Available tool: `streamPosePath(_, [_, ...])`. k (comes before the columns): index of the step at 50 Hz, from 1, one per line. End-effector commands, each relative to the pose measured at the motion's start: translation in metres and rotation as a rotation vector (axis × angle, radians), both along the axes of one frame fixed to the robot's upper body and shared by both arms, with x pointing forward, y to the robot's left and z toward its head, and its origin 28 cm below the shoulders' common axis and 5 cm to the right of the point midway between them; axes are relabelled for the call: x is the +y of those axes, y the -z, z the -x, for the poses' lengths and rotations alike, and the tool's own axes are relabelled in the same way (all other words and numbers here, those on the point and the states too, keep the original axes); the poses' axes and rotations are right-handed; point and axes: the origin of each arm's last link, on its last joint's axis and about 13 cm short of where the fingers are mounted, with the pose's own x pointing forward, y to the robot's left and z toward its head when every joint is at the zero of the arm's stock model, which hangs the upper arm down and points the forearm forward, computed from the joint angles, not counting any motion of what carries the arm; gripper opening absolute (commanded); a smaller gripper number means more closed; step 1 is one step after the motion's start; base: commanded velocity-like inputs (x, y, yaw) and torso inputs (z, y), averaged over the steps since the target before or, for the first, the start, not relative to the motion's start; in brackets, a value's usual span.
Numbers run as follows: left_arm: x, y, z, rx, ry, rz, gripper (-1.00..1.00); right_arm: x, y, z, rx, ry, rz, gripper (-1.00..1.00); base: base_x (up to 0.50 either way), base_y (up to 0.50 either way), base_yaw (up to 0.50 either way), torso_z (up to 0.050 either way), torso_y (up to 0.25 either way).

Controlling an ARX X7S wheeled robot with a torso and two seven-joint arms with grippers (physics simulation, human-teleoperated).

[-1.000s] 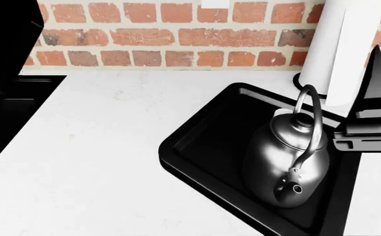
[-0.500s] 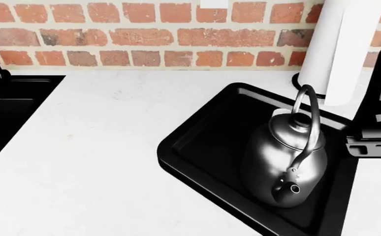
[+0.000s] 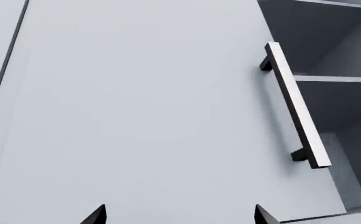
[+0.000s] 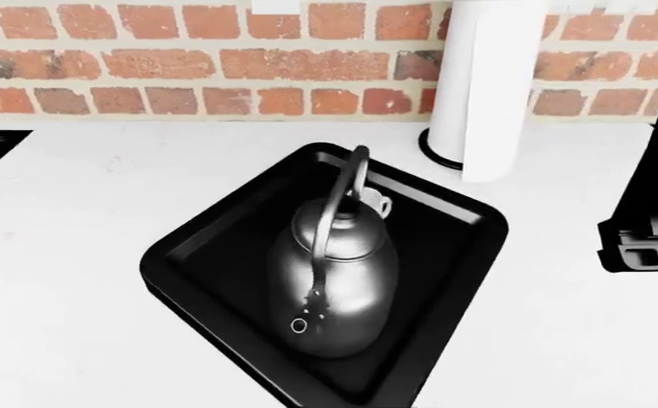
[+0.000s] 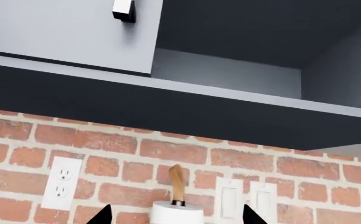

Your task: Pick the kettle from the counter and place it on the tray. Then pick the mug from the cabinet and place it on the tray. Then close the cabinet doors.

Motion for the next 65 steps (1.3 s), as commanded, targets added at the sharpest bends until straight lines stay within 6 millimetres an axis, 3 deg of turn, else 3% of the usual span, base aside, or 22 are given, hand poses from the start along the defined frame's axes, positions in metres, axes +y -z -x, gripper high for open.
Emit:
streamPosePath(1, [0.0054,0.0105,0.0106,-0.002,-0.004,-0.007,1.00,-0.0002,-0.0033,0.0000,-0.015,0.000,0.001,1.00,0.00,-0.50,0.00,0.000,0.000])
streamPosePath(65, [0.0087,0.0143,0.0099,-0.009,-0.055,-0.018,1.00,-0.0016,-0.0071,-0.0006,-0.034,0.019,0.020,1.00,0.02,-0.50,0.00,0.000,0.000])
